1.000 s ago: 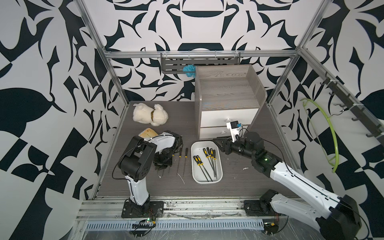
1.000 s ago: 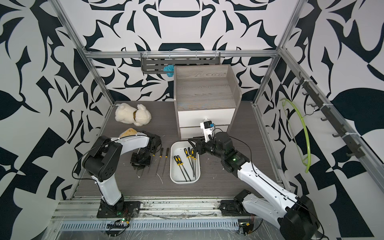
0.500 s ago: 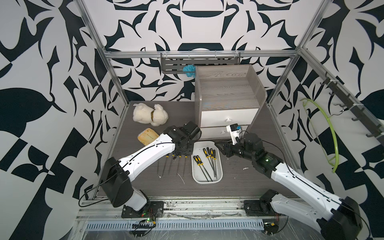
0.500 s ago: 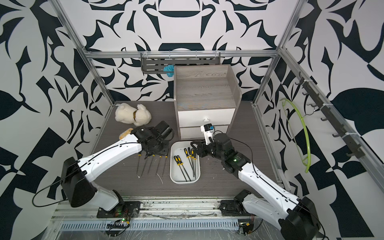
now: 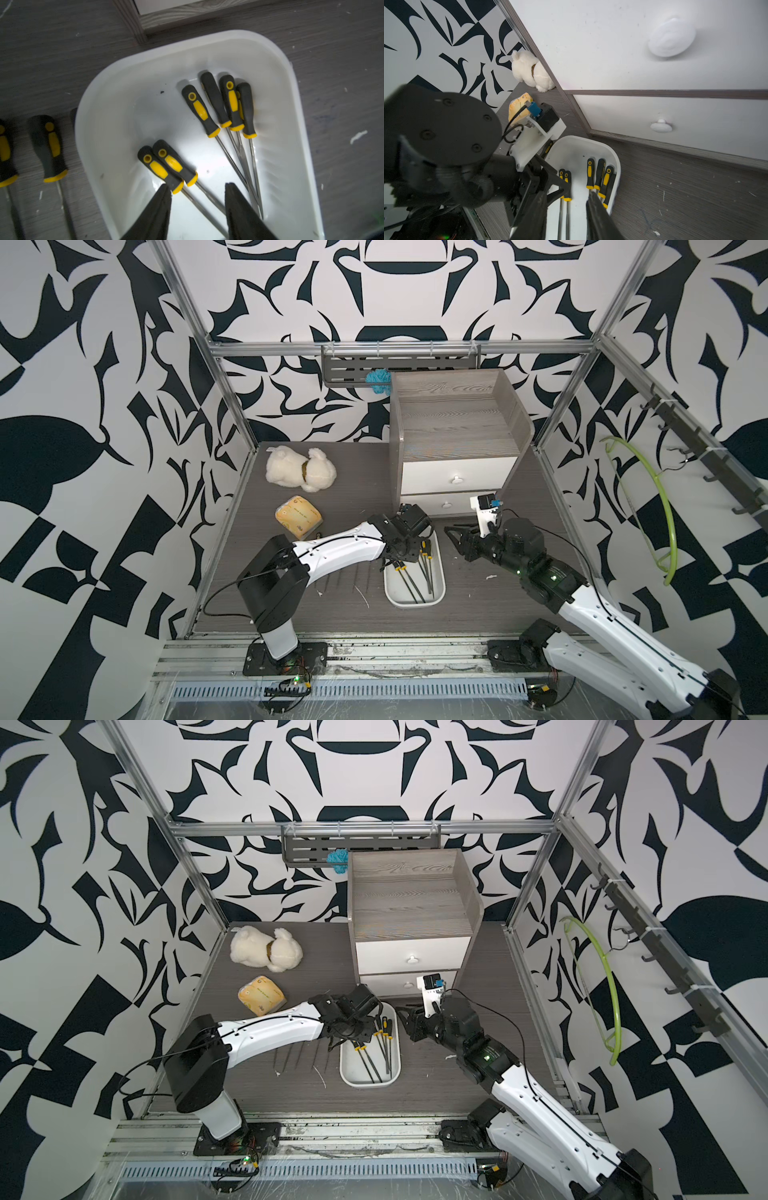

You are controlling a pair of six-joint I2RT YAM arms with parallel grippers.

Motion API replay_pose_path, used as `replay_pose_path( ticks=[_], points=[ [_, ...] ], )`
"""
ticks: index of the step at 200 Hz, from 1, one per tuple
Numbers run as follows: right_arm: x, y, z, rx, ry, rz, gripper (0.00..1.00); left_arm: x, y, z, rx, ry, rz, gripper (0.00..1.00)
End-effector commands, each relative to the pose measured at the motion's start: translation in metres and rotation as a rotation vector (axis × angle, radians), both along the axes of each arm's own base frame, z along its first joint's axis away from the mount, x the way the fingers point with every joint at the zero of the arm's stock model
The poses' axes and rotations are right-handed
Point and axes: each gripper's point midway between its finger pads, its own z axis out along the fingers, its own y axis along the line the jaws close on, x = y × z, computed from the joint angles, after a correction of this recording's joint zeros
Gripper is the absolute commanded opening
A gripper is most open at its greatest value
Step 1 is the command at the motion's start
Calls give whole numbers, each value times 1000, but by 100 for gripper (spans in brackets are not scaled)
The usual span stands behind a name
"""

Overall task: Take the file tool out of the storage box
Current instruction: Place the file tool at the center of the board, then pick up the file tool from the storage box.

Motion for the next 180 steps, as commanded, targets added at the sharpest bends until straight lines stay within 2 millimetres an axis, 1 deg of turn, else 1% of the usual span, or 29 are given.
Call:
replay_pose_path(
  ticks=[1,8,25,51,67,79,100,113,140,167,180],
  points=[
    [0,-2,7,3,-41,-7,36,20,-16,-9,-51,-51,55,42],
    [-1,-3,6,4,-40,-8,36,22,-16,-13,-34,-65,60,42],
    [-2,-3,6,9,-43,-8,36,30,-9,-21,33,-95,92,42],
    [-1,-3,5,10,-35,-8,36,41,-5,-26,87,-127,122,41],
    [0,-1,2,7,-27,-5,36,45,-10,-33,95,-135,113,40],
    [0,-1,1,6,-21,-4,36,47,-16,-36,84,-131,104,40],
    [1,2,-3,16,-12,2,36,48,-20,-38,77,-126,107,40],
    [2,4,-5,12,-1,6,36,49,-20,-39,76,-130,113,40],
    [2,5,-6,11,4,12,36,48,-10,-51,132,-117,132,38],
    [1,3,-4,14,-6,5,36,46,-15,-57,97,-108,129,34],
    [2,2,-4,13,-7,0,36,46,-18,-59,96,-99,125,33]
  ],
)
